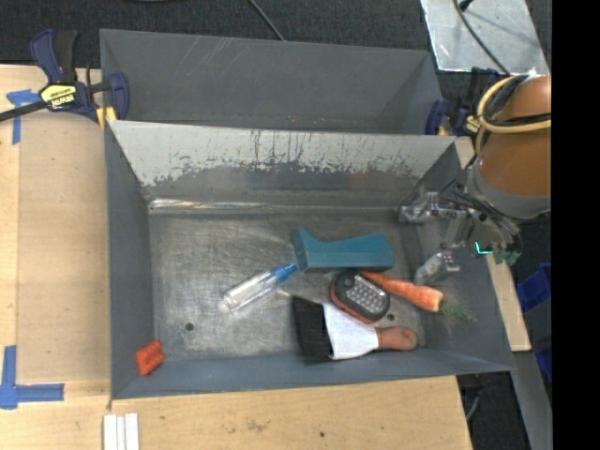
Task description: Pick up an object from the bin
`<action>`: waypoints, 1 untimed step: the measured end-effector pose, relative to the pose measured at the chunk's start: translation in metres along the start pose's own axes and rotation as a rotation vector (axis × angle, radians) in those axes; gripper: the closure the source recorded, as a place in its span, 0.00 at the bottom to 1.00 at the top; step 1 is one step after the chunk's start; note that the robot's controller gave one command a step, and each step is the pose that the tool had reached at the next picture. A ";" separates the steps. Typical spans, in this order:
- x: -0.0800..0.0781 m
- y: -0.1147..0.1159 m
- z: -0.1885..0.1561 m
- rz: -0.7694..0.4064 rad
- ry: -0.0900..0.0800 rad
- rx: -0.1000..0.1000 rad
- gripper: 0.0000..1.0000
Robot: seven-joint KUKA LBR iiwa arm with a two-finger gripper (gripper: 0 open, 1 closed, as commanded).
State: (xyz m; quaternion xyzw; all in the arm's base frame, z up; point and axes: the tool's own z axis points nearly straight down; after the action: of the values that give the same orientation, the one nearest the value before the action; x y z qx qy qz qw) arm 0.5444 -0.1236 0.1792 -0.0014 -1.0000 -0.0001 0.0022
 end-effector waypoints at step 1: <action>-0.002 0.000 -0.004 -0.002 -0.008 0.001 0.00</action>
Offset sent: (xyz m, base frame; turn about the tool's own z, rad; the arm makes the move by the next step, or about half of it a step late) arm 0.0504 0.0294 -0.1092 0.0015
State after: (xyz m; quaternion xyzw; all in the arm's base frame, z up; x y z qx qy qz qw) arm 0.5462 -0.1233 0.1833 -0.0004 -1.0000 0.0006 -0.0016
